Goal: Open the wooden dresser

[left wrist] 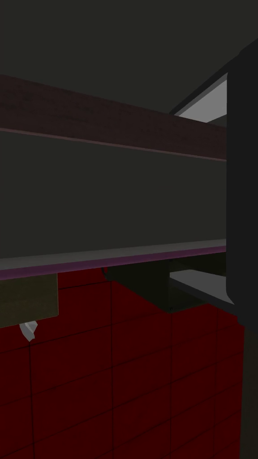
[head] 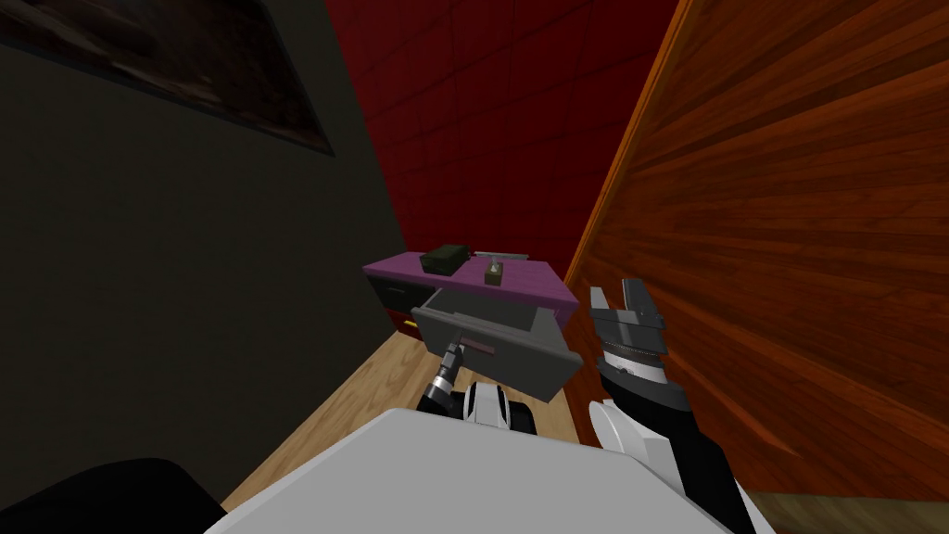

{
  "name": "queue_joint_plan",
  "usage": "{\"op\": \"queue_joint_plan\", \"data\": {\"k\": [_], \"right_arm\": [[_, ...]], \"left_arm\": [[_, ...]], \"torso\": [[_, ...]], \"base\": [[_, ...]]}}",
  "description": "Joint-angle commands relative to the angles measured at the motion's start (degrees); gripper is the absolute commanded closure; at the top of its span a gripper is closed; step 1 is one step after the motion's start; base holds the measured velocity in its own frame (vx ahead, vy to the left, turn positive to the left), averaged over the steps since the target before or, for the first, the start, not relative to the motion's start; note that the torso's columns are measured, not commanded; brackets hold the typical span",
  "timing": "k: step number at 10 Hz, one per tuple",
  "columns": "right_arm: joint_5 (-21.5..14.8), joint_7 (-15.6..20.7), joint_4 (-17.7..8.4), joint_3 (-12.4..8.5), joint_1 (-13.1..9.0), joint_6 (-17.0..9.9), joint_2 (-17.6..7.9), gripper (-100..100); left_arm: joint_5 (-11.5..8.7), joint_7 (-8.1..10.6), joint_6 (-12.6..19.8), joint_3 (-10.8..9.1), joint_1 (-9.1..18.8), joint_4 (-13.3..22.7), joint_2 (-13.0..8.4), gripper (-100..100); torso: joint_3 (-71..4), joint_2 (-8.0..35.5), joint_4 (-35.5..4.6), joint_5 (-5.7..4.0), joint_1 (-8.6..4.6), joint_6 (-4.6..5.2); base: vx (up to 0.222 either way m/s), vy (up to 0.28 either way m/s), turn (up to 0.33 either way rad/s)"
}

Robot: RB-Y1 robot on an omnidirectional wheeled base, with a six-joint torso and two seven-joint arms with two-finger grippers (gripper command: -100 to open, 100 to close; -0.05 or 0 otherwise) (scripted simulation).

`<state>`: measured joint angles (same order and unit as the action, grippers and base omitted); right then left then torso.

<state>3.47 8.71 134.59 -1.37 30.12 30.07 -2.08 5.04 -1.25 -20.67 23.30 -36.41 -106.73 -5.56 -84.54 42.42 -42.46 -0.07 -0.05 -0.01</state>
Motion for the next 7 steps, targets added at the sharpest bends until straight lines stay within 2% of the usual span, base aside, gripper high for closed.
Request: {"op": "queue_joint_plan", "data": {"k": [1, 2, 7], "right_arm": [[0.00, 0.00, 0.00, 0.00, 0.00, 0.00, 0.00, 0], [0.00, 0.00, 0.00, 0.00, 0.00, 0.00, 0.00, 0], [0.00, 0.00, 0.00, 0.00, 0.00, 0.00, 0.00, 0]], "left_arm": [[0.11, -0.07, 0.70, 0.24, -0.67, -0.99, -0.04, -100], [0.12, -0.09, 0.87, 0.28, -0.76, -1.07, -0.06, 0], [0.12, -0.09, 1.05, 0.22, -0.86, -0.86, -0.11, 0]], "torso": [[0.05, 0.12, -0.10, -0.03, -0.02, -0.01], [0.09, 0.12, -0.02, 0.00, -0.01, 0.00], [-0.03, -0.12, 0.16, 0.06, 0.04, 0.02]], "base": [[0.009, 0.001, -0.001], [0.000, 0.000, 0.000], [0.000, 0.000, 0.000]]}}
